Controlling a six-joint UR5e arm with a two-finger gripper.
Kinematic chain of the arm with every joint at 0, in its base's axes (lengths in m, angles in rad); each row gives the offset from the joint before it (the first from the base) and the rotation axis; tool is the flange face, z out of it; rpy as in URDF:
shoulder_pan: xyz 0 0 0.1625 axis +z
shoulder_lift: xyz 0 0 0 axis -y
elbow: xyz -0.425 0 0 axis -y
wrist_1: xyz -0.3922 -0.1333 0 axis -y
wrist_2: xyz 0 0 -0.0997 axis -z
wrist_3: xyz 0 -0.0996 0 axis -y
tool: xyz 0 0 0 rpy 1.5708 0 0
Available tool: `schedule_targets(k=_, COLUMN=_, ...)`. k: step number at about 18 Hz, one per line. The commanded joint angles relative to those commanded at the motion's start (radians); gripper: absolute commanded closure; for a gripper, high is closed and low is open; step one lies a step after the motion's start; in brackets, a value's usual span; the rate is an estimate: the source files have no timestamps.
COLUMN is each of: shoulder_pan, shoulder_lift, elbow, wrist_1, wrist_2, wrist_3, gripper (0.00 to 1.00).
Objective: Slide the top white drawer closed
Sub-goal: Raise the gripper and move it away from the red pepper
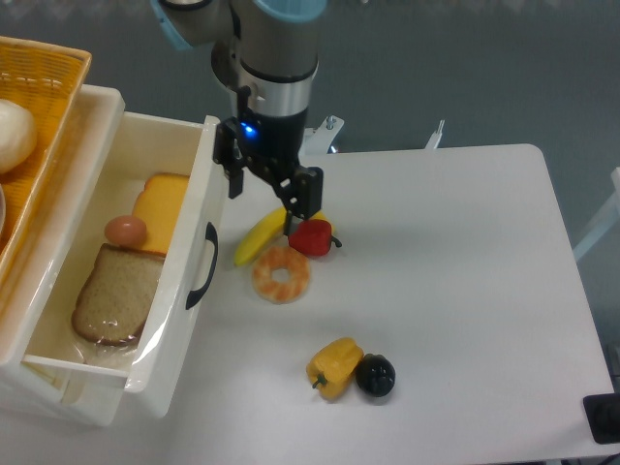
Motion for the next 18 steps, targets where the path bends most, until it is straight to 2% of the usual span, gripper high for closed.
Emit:
schedule_targets(k=3, shoulder_pan=0.018, shoulder_lift=-0.023, elbow=0.006, wrist_1=0.009, wrist_2=0.026, wrist_3=0.003, gripper=0.00)
schedule_targets(k=9, shoulder_pan=0.112, shoulder_lift=-0.032, elbow=0.012, wrist_1=0.014, wrist_2=0.025, wrist_3=-0.002, gripper=0.00)
schedule_targets(k=11, shoulder_pan=0.140, shoulder_lift=-0.052, elbow=0.005, wrist_1=0.014, wrist_2=0.022, wrist_3=-0.003, gripper=0.00)
schedule_targets(k=13, shoulder_pan=0.141, shoulder_lift=-0.064, elbow=0.000, wrist_1=0.015, wrist_2=0.031, wrist_3=-0.015, gripper=0.00)
schedule_targets(k=16, shoulder_pan=0.141, shoulder_lift=-0.094, elbow=0.002, wrist_1=0.020, wrist_2=0.028, wrist_3=-0.118, gripper=0.00)
schedule_targets(k=18, shoulder_pan=0.141, shoulder_lift=-0.110, elbow=0.003, wrist_1=0.028, wrist_2=0.028, wrist_3=-0.141, gripper=0.00)
